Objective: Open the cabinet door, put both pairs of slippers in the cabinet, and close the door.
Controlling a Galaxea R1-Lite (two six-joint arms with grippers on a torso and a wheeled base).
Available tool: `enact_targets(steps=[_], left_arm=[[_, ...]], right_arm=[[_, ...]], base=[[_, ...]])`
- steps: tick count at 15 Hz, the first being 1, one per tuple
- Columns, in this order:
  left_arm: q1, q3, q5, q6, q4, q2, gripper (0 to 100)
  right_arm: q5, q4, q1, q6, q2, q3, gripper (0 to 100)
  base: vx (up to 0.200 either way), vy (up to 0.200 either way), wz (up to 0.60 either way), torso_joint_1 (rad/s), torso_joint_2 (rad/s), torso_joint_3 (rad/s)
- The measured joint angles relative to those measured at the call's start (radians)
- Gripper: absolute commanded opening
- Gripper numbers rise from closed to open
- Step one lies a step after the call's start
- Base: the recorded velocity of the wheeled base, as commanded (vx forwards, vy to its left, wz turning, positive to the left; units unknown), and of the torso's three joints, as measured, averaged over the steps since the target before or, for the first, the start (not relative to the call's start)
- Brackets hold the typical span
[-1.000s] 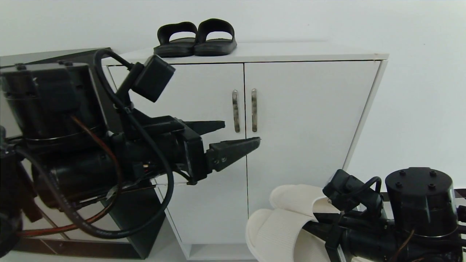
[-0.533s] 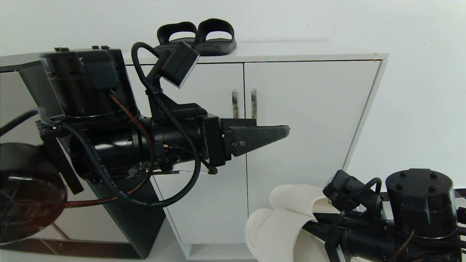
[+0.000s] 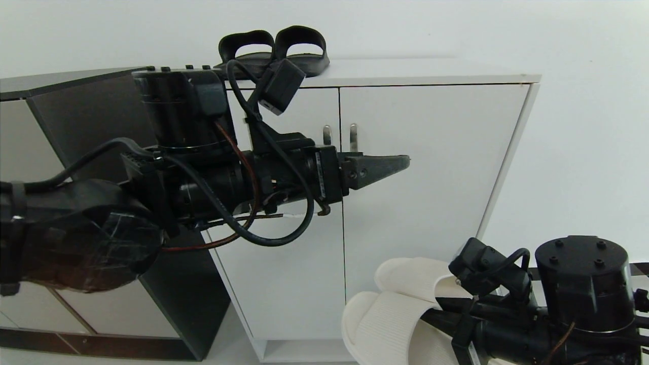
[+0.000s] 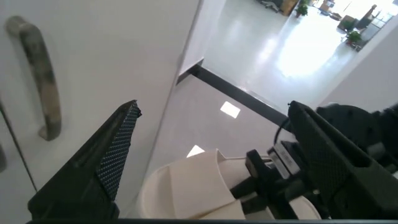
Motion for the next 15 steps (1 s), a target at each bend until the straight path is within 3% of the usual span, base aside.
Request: enact_targets(steps=[3, 5, 7, 15], left_arm=[[0.041, -0.021, -0.010, 0.000, 0.001, 0.033, 100], [0.084, -0.029, -0.075, -0.001, 0.001, 0.048, 100], [0.118, -0.046, -0.095, -0.002, 0.003, 0.067, 100], [0.130, -0.136, -0.013, 0.000, 0.004, 0.158, 100]], right_arm=[[0.000, 0.000, 0.000, 0.000, 0.004, 0.000, 0], [0.000, 0.000, 0.000, 0.000, 0.006, 0.000, 0], [0.000, 0.000, 0.000, 0.000, 0.006, -0.001, 0], [0.000, 0.000, 0.000, 0.000, 0.012, -0.001, 0]], base=[[0.000, 0.000, 0.00, 0.000, 0.00, 0.000], [0.000, 0.000, 0.00, 0.000, 0.00, 0.000], [0.000, 0.000, 0.00, 0.000, 0.00, 0.000], [0.000, 0.000, 0.00, 0.000, 0.00, 0.000]])
